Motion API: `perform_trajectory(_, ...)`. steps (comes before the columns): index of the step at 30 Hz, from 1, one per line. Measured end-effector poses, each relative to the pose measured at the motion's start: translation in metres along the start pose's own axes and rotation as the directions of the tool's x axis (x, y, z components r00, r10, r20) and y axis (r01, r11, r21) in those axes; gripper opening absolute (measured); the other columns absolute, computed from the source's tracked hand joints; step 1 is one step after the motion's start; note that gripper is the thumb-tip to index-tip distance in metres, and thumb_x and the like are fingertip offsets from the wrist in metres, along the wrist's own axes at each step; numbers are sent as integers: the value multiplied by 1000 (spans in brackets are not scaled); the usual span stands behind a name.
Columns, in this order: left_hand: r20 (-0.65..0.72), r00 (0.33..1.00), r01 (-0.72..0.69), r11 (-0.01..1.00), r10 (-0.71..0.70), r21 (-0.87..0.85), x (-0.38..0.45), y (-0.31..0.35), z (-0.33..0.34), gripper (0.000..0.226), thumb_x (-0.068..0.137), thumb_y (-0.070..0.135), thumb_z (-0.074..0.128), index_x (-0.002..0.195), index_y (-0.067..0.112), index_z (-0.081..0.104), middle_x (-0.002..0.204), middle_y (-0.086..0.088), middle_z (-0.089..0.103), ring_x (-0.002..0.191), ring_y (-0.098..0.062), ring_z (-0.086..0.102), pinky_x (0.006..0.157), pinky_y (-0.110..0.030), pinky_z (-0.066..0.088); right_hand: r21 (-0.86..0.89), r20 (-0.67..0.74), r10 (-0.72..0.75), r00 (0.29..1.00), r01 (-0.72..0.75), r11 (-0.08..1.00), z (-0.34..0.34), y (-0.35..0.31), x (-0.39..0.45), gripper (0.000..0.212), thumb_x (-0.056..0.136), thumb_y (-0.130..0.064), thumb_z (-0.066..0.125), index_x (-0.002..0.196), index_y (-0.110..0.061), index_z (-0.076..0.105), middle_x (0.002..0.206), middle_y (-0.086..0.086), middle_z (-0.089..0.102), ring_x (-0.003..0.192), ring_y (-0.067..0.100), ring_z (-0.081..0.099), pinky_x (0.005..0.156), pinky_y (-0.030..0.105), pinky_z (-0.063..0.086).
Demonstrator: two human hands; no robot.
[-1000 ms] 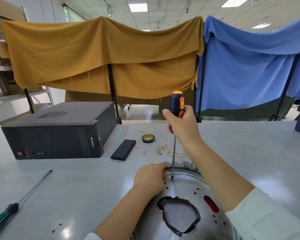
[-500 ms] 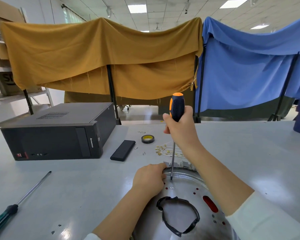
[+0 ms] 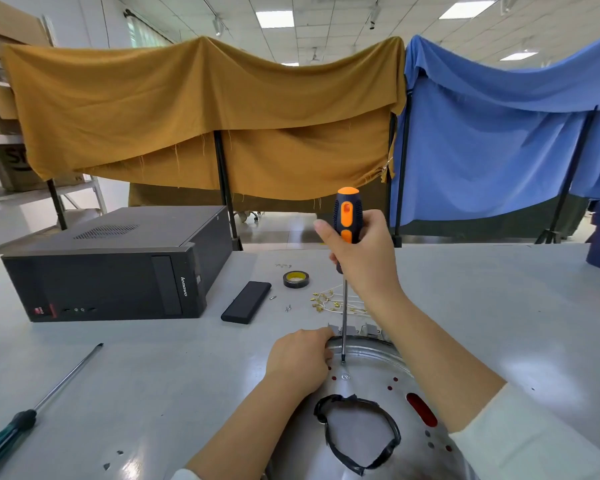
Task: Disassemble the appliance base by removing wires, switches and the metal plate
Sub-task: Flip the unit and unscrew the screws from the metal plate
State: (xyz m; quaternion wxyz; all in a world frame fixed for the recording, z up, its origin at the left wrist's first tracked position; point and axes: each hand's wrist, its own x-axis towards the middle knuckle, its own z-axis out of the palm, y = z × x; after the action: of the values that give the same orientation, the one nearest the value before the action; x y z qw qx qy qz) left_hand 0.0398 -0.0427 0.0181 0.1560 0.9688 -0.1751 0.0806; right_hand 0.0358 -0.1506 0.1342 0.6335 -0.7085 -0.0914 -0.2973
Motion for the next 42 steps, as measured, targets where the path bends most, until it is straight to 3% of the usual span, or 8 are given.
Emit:
perform_trajectory(3,-1,1000,-3,1000,3,10,1,0,0,25,90,19,43,110,31,53,101,-2,64,93,-27,57,65,-27,34,129,5,34,999,-35,991,1,3,-2,22,86,-23,66,80,-19,44,65,2,46,54,16,44,50,30,43)
perform_trajectory(8,1,1000,11,1000,-11,25,1,0,0,26,90,20,44,111,31,53,103,-2,64,95,-27,57,66,-27,34,327,587,83,806,-330,885,-10,-4,9,21,82,-11,59,68,-18,45,54,-3,34,43,11,26,41,20,27)
perform_trajectory(15,-6,1000,-3,1000,3,9,1,0,0,25,89,19,43,110,31,53,100,0,64,91,-26,58,64,-27,34,42,-131,-5,991,11,999,0,0,-3,29,84,-30,69,87,-21,42,73,-2,49,58,15,51,53,25,51)
perform_trajectory(18,-4,1000,-4,1000,4,17,0,0,-1,24,90,19,43,109,30,53,100,0,64,92,-26,58,64,-28,33,164,44,85,995,-91,982,-3,-3,-2,24,88,-24,65,79,-18,43,60,-4,44,48,13,41,46,28,41)
perform_trajectory(22,0,1000,-3,999,3,33,0,1,-1,26,90,20,43,112,30,53,103,-2,64,94,-27,57,65,-28,33,309,541,70,838,-276,910,-11,-6,6,22,89,-9,58,74,-16,44,55,-3,33,42,10,28,43,22,28)
perform_trajectory(27,-4,1000,-5,999,5,38,0,1,-1,23,92,21,41,110,27,53,102,-5,63,93,-28,57,65,-28,34,318,337,36,941,-150,936,-4,4,1,41,80,-12,73,108,-9,43,77,2,55,58,11,53,57,23,48)
perform_trajectory(32,-7,1000,-15,998,16,53,0,0,0,18,92,22,42,107,24,52,101,-6,63,92,-29,57,65,-29,34,394,68,3,998,-30,919,-5,18,-5,38,75,-26,76,102,-14,52,85,4,67,68,13,62,65,27,53)
perform_trajectory(42,-2,1000,-18,997,18,70,2,-1,3,28,91,19,42,116,27,51,105,-5,63,96,-29,57,67,-29,35,519,254,-38,966,-103,848,-4,15,-7,33,87,-36,57,104,-11,43,73,4,53,52,15,43,52,25,40)
